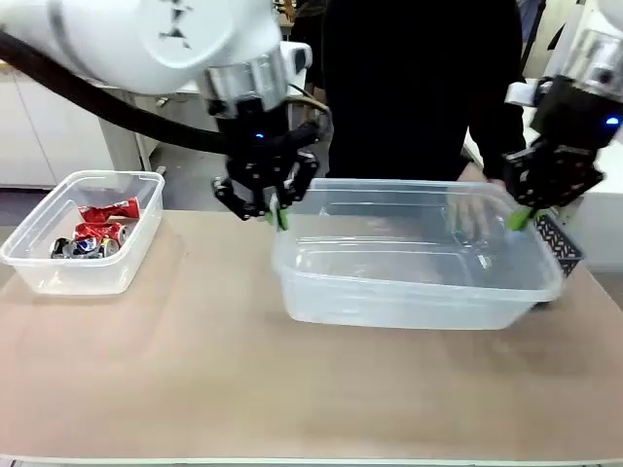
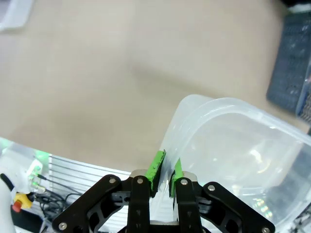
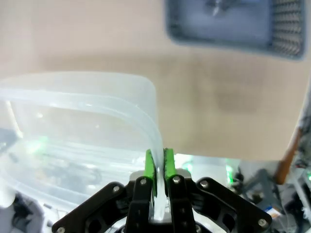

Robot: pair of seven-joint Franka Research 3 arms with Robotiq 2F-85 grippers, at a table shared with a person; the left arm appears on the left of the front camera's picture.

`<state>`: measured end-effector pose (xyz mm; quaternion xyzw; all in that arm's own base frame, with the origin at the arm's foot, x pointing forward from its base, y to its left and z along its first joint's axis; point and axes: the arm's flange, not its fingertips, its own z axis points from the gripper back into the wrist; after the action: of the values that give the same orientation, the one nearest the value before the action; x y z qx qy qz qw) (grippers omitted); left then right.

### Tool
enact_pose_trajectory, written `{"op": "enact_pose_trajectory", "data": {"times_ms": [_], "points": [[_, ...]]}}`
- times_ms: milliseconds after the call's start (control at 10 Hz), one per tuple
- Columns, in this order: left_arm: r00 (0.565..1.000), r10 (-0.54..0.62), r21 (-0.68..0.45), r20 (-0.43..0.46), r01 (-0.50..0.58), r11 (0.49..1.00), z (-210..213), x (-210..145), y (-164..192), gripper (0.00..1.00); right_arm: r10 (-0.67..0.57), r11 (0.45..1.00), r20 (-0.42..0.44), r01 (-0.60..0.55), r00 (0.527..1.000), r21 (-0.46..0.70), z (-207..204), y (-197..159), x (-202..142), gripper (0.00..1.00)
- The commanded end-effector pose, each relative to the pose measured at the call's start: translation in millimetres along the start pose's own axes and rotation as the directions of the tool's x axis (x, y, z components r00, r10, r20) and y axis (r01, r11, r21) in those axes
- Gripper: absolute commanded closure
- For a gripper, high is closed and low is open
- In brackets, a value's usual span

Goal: Sort the waste into each basket.
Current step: Pick up the Organizing box on the right side of the table and lift it.

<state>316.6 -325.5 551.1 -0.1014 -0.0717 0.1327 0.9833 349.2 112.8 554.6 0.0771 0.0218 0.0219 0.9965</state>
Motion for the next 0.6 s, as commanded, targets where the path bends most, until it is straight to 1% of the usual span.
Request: {"op": "enact_pose_trajectory", "data": {"times_ms": [0, 100, 200, 300, 400, 500], "points": [[0.996, 0.061, 0.059, 0.059, -0.065, 0.996, 12, 29, 65, 1.0, 0.007, 0.996, -0.032, -0.01, 0.999, -0.088, -2, 10, 19, 1.0], [0.995, 0.063, 0.065, 0.078, -0.068, 0.996, 15, 40, 78, 1.0, 0.009, 0.996, -0.042, -0.013, 0.999, -0.09, -4, 31, 29, 1.0], [0.996, 0.038, 0.072, 0.083, -0.044, 0.996, 16, 50, 89, 1.0, 0.013, 0.997, -0.05, -0.016, 0.999, -0.074, -7, 45, 35, 1.0], [0.998, -0.013, 0.108, 0.058, 0.007, 0.994, 12, 65, 97, 1.0, 0.024, 0.999, -0.06, -0.027, 0.998, -0.039, -12, 55, 39, 1.0], [0.999, 0.022, 0.02, 0.044, -0.023, 1.0, 14, 26, 55, 1.0, -0.017, 1.0, -0.065, 0.017, 0.998, 0.0, -21, 58, 40, 1.0], [0.999, 0.022, 0.02, 0.044, -0.023, 1.0, 14, 26, 55, 1.0, 0.059, 0.998, -0.03, -0.059, 0.998, -0.01, -15, 78, 35, 1.0]]}}
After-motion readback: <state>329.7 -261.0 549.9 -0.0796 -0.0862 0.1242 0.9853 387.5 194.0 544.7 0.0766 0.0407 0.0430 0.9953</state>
